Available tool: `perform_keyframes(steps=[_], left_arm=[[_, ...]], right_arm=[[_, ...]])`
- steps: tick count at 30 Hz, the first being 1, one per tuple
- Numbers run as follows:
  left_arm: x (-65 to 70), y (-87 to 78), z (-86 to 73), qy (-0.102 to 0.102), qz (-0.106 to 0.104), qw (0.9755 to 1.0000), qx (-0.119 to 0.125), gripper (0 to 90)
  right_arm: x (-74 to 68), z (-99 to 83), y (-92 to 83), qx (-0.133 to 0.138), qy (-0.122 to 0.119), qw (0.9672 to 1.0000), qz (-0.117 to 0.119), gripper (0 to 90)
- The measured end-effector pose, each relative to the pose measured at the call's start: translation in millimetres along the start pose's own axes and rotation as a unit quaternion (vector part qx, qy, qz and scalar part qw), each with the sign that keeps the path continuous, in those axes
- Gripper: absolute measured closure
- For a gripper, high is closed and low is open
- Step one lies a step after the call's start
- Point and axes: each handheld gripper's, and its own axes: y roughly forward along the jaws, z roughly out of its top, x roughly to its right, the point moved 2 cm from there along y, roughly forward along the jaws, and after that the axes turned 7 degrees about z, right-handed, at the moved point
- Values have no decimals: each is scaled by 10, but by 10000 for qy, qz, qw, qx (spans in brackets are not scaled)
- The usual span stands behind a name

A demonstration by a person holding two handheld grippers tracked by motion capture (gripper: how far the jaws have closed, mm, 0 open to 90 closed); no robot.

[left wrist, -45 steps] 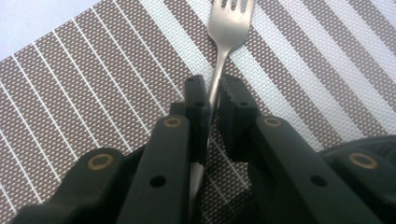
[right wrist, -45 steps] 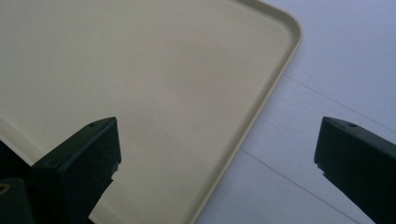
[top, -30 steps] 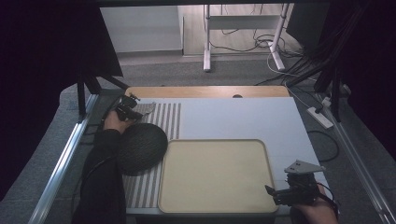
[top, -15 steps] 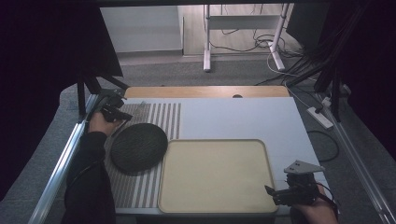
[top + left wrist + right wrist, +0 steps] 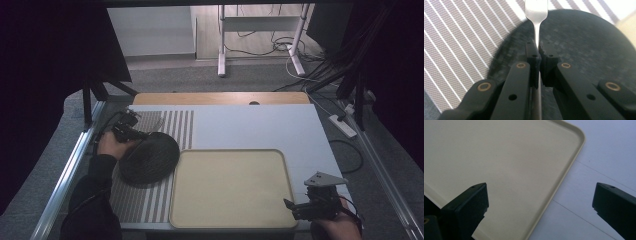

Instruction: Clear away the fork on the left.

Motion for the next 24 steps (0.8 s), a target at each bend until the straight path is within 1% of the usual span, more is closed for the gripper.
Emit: perform_keyframes(steps=[1,4,6,11,13,15,17,20,22,24], left_arm=[[48,-16,-28,16,-30,10000,3,858],[170,-50,-86,108,-25,9999,-29,858],[279,-79,-118,213,42,9998,-43,857],[529,-133,-202,382,-15,9992,-67,857],[595,-156,-242,371,-16,9993,-36,857],[662,-182,-292,279,4,9996,7,857],[714,-200,-330,208,-52,9998,36,857],[822,-222,-387,159,-139,9998,41,857],[900,-231,-416,161,-200,9997,36,857],[983,-247,-442,144,-216,9997,40,857]], right_arm=[[-1,0,-1,4,-4,10000,1,9],[-3,1,2,5,-15,10000,0,9],[-6,2,4,-4,-30,10000,-3,9],[-8,2,3,-2,-41,10000,-11,9],[-7,2,3,-2,-37,10000,-7,9],[-8,2,3,-3,-44,10000,-6,9],[-11,2,2,-15,-52,10000,-13,9],[-14,3,1,-11,-69,10000,-14,9],[-16,2,2,-21,-75,10000,-11,9],[-17,2,3,-11,-82,10000,-12,9]])
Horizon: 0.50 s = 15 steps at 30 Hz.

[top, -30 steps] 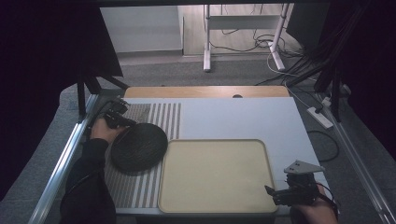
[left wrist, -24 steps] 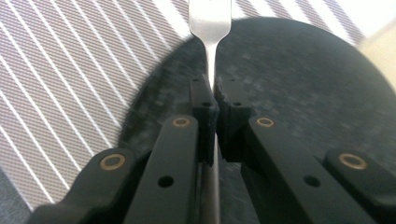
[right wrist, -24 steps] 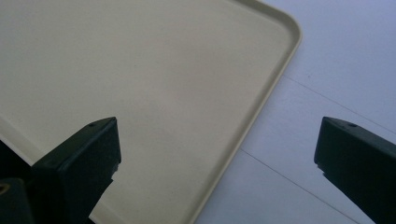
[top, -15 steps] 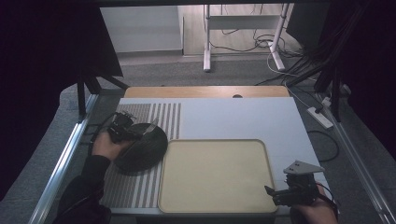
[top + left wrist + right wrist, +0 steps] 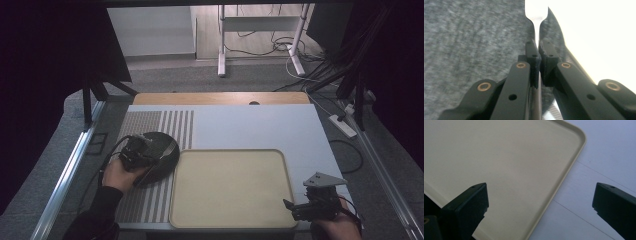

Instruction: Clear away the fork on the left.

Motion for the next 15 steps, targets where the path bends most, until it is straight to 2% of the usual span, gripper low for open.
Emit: perform_keyframes(steps=[6,15], left_arm=[[209,-23,-48,11,-98,9999,24,857],[410,38,-38,-68,-256,9996,-12,857]], right_arm=[[-3,-1,2,-15,-44,10000,2,9],[-13,1,11,-57,-80,10000,-2,9]])
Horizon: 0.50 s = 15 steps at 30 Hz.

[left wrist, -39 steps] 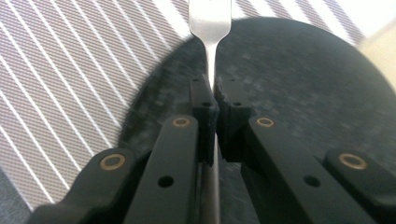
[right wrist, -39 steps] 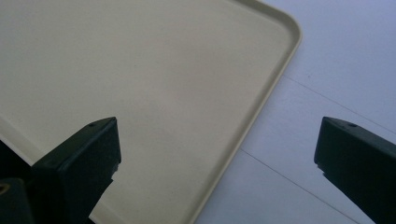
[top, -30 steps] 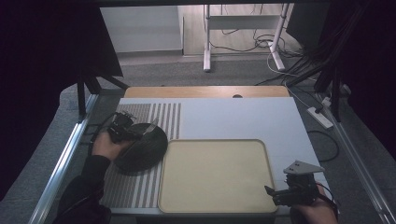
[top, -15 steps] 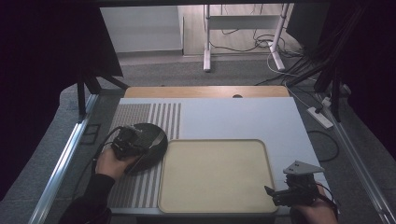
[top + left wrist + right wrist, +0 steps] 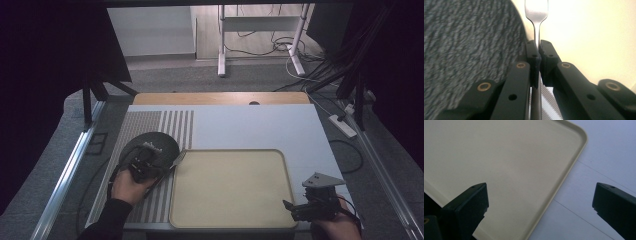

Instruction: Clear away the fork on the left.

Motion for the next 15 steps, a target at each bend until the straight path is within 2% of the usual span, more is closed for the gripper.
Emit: perform_keyframes(steps=[15], left_arm=[[331,150,134,58,-173,9998,-89,857]], right_arm=[[-7,0,7,-26,-43,10000,-11,9]])
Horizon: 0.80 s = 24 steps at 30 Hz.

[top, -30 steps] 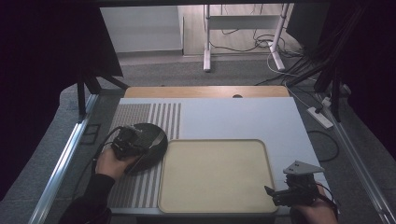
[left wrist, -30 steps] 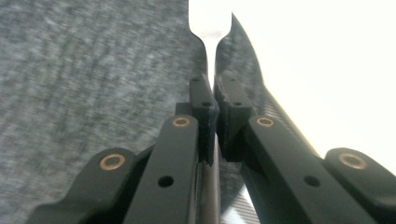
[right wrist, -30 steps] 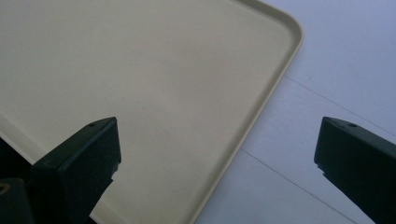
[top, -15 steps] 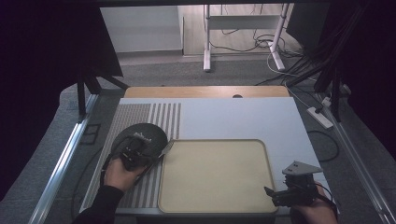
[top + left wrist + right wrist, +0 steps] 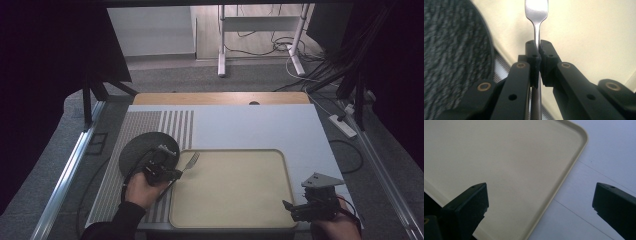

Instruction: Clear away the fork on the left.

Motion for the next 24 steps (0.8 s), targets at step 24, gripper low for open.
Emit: perform_keyframes(steps=[24], left_arm=[[491,362,210,761,-40,9967,-273,856]], right_arm=[[-4,0,2,-24,-24,10000,13,9]])
